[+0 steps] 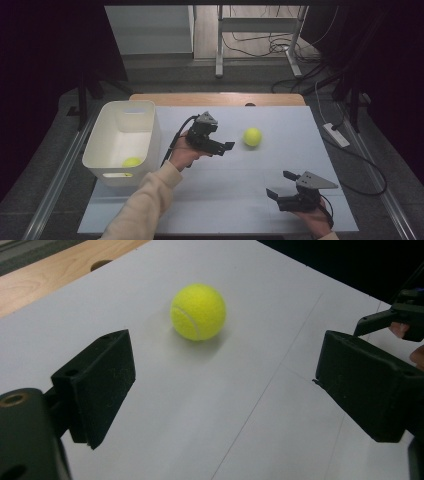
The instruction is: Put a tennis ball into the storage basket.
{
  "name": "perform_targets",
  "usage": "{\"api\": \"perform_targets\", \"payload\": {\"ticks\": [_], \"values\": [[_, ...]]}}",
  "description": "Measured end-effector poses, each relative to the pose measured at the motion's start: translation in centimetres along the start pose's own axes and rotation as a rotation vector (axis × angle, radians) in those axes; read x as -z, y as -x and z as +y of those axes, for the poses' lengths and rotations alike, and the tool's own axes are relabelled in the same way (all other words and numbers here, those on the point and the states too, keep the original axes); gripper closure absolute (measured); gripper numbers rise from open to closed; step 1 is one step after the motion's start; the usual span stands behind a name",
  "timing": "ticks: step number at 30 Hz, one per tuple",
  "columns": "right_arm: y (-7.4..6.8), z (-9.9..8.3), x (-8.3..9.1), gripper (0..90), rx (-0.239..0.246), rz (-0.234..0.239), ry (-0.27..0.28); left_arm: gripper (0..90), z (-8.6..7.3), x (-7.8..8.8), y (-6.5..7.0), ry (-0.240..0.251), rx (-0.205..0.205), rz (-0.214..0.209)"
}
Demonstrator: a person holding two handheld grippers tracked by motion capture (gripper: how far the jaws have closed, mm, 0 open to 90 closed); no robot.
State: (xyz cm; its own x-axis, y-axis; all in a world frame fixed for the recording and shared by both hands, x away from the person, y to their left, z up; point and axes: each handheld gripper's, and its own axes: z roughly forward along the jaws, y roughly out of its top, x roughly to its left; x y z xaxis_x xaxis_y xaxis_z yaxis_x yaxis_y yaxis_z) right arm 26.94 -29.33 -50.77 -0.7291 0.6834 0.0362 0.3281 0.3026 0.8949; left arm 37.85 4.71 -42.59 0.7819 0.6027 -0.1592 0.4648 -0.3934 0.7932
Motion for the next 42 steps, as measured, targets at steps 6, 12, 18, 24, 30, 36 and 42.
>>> {"api": "perform_targets", "payload": {"ticks": [6,12,18,24,30,36,42], "values": [[0.0,0.1,-0.1,7.8,0.0,0.006,0.002,9.0,0.0,-0.9,-0.1,-0.01,0.005,0.002],[-0.1,0.1,0.0,7.8,0.007,0.007,0.0,8.5,0.2,-1.6,-0.2,-0.006,-0.01,-0.005],[0.0,0.1,0.0,7.8,-0.002,0.005,0.002,8.4,0.5,-2.3,-0.2,-0.014,-0.015,-0.011],[0.0,0.1,0.0,7.8,-0.002,0.003,0.004,8.4,0.8,-3.1,-0.1,-0.02,-0.016,-0.018],[0.1,0.1,-0.1,7.8,-0.006,0.006,0.007,8.1,0.9,-3.7,0.0,-0.028,-0.019,-0.018],[0.0,0.1,-0.2,7.8,-0.002,0.005,0.001,8.2,1.0,-4.1,0.0,-0.029,-0.018,-0.022],[-0.1,0.1,0.0,7.8,-0.005,0.0,0.002,8.3,1.2,-4.5,-0.2,-0.032,-0.015,-0.018]]}}
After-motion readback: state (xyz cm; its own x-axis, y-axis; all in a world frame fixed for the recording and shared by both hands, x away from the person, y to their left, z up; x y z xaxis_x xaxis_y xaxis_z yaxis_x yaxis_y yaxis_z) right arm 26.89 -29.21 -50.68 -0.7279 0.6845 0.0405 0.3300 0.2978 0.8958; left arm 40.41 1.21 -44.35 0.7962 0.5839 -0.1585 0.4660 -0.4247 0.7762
